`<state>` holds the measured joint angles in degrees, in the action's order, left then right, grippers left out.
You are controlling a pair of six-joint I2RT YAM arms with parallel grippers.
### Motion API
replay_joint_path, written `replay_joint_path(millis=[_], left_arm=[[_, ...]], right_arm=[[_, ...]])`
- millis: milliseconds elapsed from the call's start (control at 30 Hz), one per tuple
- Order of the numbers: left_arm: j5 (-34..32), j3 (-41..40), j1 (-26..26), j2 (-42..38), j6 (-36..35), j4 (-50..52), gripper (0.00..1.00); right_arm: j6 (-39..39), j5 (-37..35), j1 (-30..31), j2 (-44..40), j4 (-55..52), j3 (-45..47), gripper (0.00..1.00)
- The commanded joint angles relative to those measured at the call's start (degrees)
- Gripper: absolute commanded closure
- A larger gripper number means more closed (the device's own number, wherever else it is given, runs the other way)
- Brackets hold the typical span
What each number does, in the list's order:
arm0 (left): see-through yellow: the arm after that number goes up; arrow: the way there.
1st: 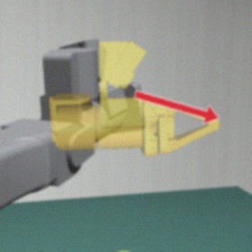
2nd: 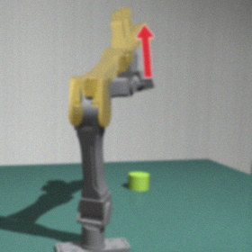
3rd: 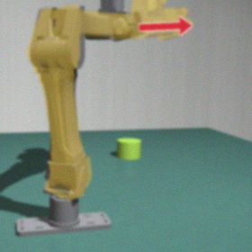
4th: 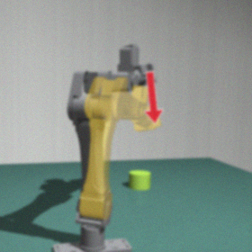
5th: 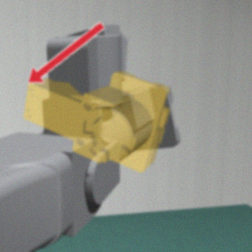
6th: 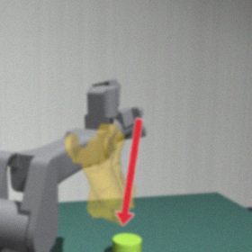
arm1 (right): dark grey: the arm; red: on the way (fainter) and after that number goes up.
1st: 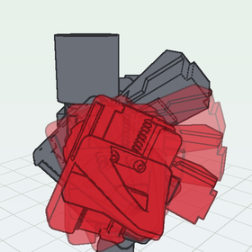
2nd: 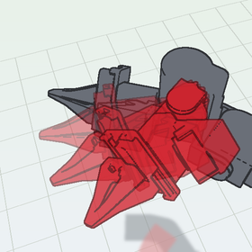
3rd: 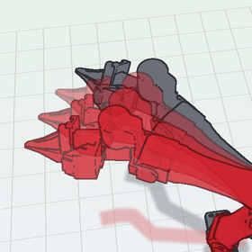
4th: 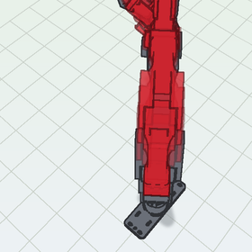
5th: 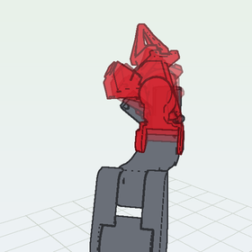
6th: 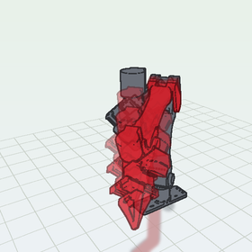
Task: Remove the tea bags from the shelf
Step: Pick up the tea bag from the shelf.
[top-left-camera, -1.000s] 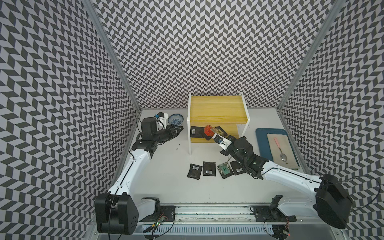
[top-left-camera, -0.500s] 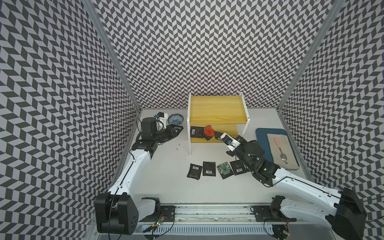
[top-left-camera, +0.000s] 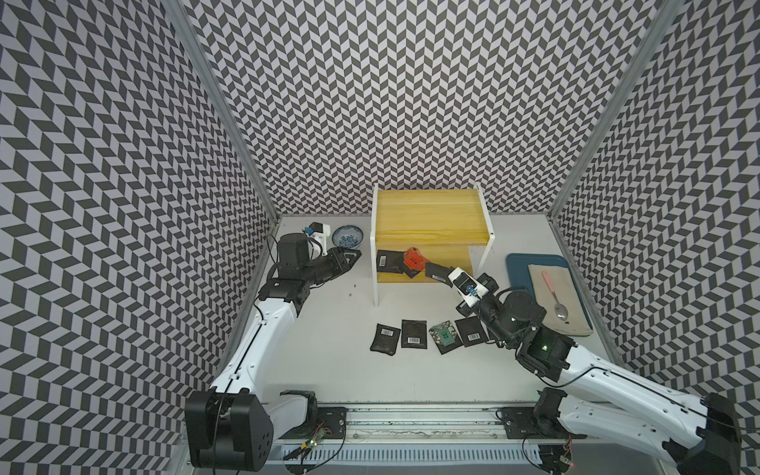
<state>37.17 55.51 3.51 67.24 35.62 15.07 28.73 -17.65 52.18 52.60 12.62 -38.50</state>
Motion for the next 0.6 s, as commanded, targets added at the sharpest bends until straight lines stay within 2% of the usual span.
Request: replay_joint_path(millis=[0, 267, 433, 567], left_arm=[[-0.5, -0.5, -0.4, -3.0, -1.2, -0.2, 0.63], [3.4, -7.0, -0.4, -11.7, -2.5, -1.3, 0.62], [11.8, -13.2, -0.4, -19.1, -3.9, -5.7, 0.64], [19.6, -16.4, 0.3, -23.1, -5.9, -7.5, 0.61]], right_arm=[[-3.5, 1.2, 1.7, -1.8, -1.1, 0.4, 1.00], [-10.8, 7.2, 3.8, -4.9, -4.9, -0.4, 1.00], [-14.8, 13.2, 3.9, -6.5, -7.0, -1.9, 1.00], [-19.1, 17.0, 3.8, -7.4, -8.6, -2.9, 1.00]])
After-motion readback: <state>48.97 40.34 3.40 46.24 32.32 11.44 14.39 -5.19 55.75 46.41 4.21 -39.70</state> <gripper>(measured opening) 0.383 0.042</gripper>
